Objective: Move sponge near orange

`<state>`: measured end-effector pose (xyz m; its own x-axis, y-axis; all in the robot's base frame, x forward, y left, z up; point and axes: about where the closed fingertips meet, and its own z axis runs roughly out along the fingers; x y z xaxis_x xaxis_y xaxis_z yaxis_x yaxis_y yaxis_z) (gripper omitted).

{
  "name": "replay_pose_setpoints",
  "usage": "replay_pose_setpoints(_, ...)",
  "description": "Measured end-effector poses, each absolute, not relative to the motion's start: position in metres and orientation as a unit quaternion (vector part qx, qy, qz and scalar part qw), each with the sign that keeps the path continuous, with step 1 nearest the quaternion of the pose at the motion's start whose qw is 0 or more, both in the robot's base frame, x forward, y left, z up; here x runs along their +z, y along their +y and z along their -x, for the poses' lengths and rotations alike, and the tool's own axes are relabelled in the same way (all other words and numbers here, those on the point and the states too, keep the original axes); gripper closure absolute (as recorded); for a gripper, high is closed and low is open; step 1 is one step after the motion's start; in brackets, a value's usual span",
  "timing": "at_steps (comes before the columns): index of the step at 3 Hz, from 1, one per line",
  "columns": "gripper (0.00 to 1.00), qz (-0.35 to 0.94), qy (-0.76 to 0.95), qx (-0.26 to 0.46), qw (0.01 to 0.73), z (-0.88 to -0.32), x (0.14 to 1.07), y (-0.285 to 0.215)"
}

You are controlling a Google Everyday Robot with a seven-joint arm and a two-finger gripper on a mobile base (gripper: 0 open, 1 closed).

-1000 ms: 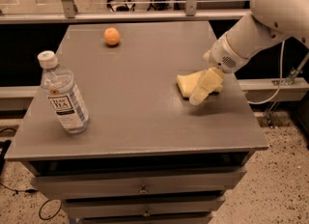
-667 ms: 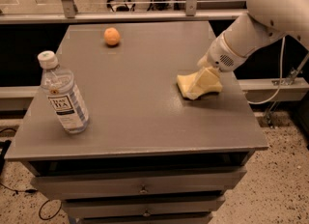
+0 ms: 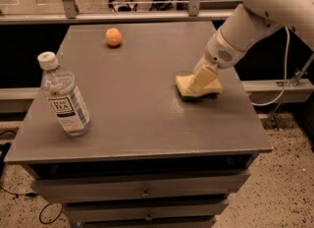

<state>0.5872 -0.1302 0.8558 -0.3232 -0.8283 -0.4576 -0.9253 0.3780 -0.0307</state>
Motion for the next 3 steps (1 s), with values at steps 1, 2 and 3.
replay_pose_setpoints(1,0.99,0.554,0.802,0.109,0.193,-0.583,0.873,-0.123)
replay_pose_setpoints(2,1.0,0.567,0.789,0.096,0.219,-0.586,0.913,-0.106)
replay_pose_setpoints(3,1.0,0.588,0.765,0.047,0.259,-0.604,0.97,-0.098)
